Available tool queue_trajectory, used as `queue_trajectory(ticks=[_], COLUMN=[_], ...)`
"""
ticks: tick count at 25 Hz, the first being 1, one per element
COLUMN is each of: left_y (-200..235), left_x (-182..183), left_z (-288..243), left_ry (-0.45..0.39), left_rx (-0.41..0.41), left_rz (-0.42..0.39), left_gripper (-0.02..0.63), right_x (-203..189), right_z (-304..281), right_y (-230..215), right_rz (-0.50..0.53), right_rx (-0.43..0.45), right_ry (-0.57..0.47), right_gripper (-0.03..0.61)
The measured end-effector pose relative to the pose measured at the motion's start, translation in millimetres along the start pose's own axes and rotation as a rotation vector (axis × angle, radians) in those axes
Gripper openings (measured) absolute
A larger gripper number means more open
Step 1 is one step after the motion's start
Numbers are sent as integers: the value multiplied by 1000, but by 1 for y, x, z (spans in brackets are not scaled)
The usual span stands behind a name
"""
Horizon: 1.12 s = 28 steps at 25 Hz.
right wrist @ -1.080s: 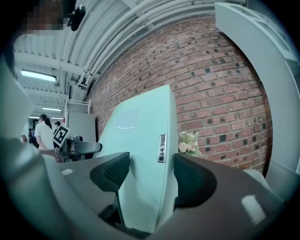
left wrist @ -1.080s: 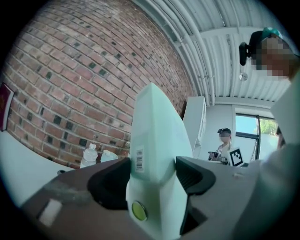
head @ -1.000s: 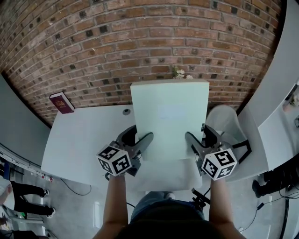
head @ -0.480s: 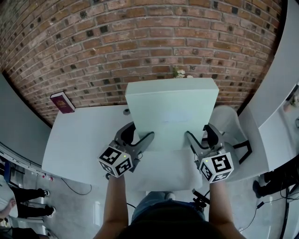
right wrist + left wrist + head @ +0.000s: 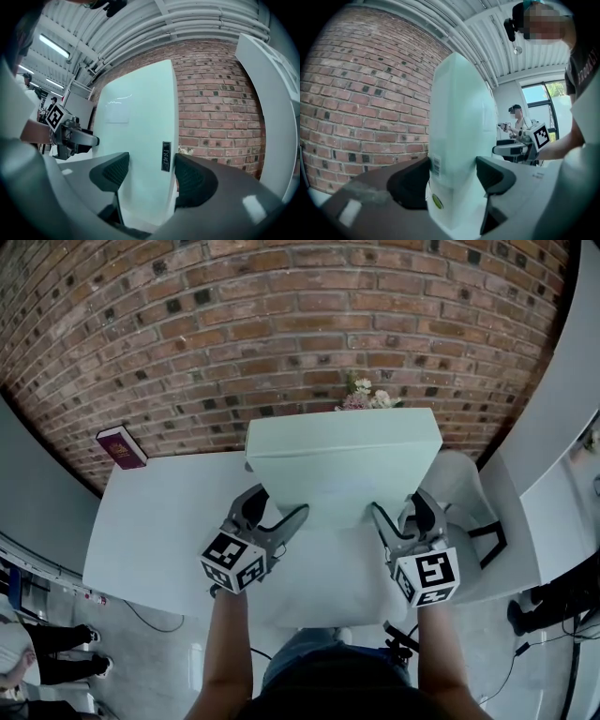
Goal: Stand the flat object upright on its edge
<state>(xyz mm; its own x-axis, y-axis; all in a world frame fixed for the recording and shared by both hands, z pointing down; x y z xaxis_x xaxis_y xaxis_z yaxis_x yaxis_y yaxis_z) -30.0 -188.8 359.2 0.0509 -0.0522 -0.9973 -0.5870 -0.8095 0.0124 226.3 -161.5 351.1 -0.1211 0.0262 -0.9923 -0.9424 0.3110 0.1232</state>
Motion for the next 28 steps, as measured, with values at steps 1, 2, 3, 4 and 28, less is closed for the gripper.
queue_trajectory(ticks=[1,2,3,4,28], left_y=[3,6,9,13,110], left_x=[-2,-4,-6,-7,-80], left_z=[-1,-3,-4,-6,-57], left_ry=[8,13,17,21,210], left_rx=[-1,-2,-3,-4,-23], left_rz=[-3,-4,-2,0,75], left_gripper=[316,316,316,316,316], right_x=[-2,-5,-7,-8,-77], right_z=[-3,-5,-9,-13,-114], right_y=[1,1,1,2,4], right_rz=[-2,-5,-10,-14,-43], right_rx=[-5,-9,-11,-13,-44], right_ry=[6,12,18,23,208], right_gripper=[302,302,302,302,304])
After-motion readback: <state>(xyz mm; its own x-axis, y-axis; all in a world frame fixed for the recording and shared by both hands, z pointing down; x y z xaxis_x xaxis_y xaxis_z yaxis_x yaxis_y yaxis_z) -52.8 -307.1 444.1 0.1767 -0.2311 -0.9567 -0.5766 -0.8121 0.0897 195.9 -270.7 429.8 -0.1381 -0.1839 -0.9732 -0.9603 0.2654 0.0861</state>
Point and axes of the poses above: the fingertips, and each gripper's own axes: z backward along the fingers, y to its left, x out of its top, the point moved 7 cm from there along z, backward along the fingers, and after that the axes turned 8 degrees about -x, right-handed, at the moved point
